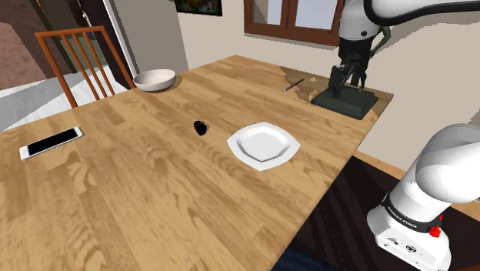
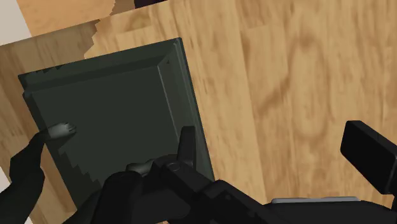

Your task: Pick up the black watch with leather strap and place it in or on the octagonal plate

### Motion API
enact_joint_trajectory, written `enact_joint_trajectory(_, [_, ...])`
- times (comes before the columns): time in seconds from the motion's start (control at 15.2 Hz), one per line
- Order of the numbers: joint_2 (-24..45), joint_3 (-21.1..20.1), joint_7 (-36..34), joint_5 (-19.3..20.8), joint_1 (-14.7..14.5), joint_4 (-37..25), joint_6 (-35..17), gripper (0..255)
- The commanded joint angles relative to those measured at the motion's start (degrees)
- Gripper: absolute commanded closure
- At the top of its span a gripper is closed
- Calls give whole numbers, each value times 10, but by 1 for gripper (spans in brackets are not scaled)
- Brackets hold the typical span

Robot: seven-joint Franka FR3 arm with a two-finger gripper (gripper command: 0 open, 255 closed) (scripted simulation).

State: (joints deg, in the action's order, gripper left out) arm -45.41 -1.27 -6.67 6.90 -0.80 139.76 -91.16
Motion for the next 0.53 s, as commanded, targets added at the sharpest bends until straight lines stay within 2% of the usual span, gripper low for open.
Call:
enact_joint_trajectory(0.0, [0, 0, 0, 0, 0, 0, 0, 0])
enact_joint_trajectory(0.46, [112, -51, -66, -58, -27, -53, -50, 0])
